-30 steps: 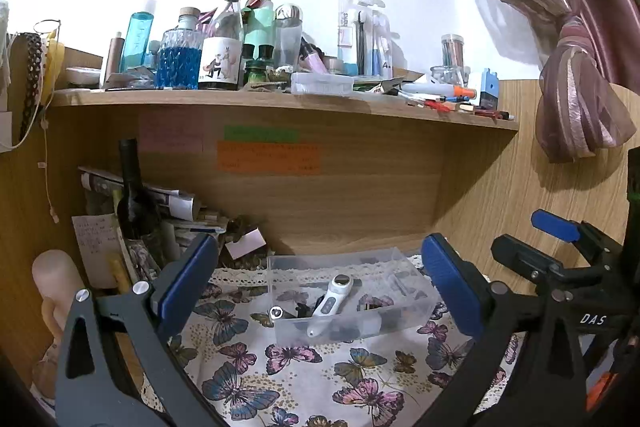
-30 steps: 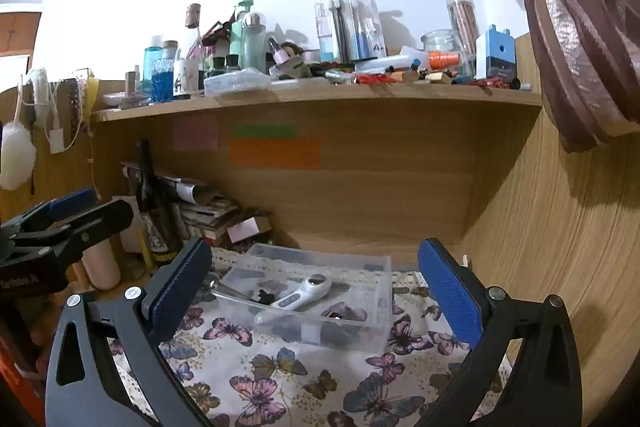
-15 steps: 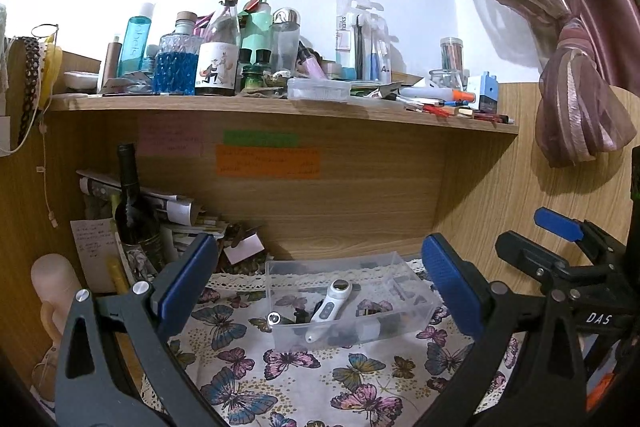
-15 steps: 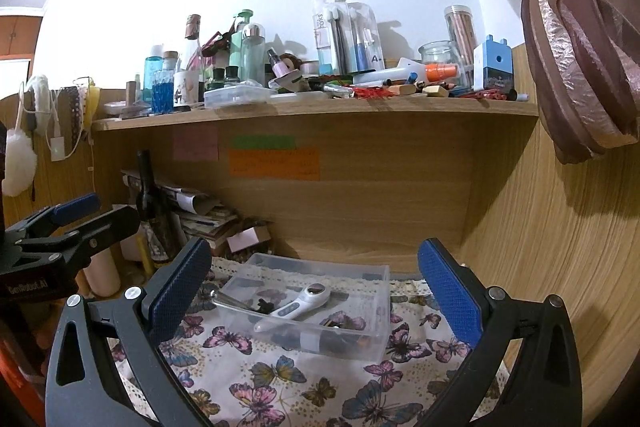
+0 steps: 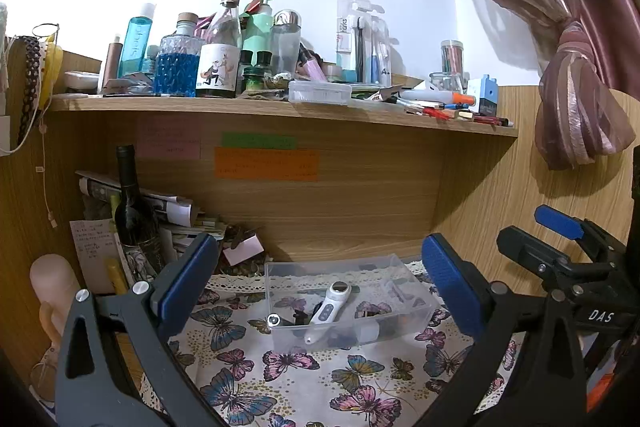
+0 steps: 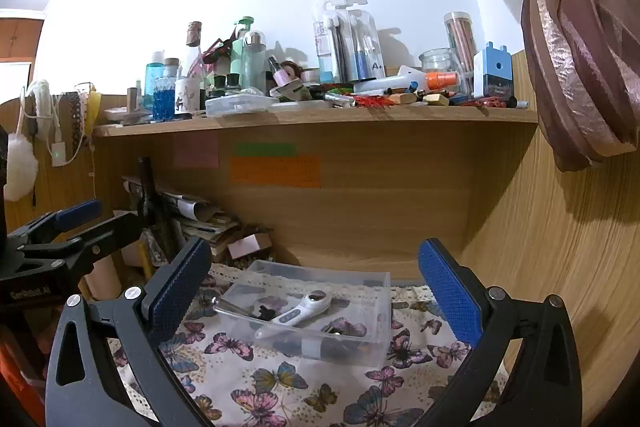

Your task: Organize rigid objects

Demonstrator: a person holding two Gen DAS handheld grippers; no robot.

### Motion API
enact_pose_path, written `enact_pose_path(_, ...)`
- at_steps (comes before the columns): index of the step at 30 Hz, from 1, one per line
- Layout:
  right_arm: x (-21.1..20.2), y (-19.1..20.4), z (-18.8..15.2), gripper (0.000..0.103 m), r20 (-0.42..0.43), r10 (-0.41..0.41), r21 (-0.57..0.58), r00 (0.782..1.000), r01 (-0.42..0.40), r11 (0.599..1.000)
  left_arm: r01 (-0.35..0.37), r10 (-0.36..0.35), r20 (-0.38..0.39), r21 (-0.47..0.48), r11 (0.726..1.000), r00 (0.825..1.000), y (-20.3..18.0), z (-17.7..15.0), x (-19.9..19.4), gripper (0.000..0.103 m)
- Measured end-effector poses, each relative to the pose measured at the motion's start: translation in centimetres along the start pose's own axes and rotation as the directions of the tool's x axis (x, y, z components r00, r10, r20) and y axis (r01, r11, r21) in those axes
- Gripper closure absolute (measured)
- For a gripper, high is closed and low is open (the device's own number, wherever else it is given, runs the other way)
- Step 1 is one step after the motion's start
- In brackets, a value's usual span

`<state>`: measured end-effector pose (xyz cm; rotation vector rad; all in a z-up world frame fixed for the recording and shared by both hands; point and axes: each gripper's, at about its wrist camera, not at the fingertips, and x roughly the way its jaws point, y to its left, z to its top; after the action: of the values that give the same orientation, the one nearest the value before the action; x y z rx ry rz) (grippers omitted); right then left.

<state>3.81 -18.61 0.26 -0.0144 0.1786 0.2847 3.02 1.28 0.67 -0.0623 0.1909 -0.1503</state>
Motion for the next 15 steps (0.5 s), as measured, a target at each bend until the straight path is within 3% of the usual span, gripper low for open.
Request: enact_pose_path(15,-0.06,0.11,0.09,0.000,0.004,0.003,-0.004,1.000,-0.003,1.000,0.011,-0.011,0.006,0.009,1.000,1.000,-0.53,0.07,-0.37,0.000)
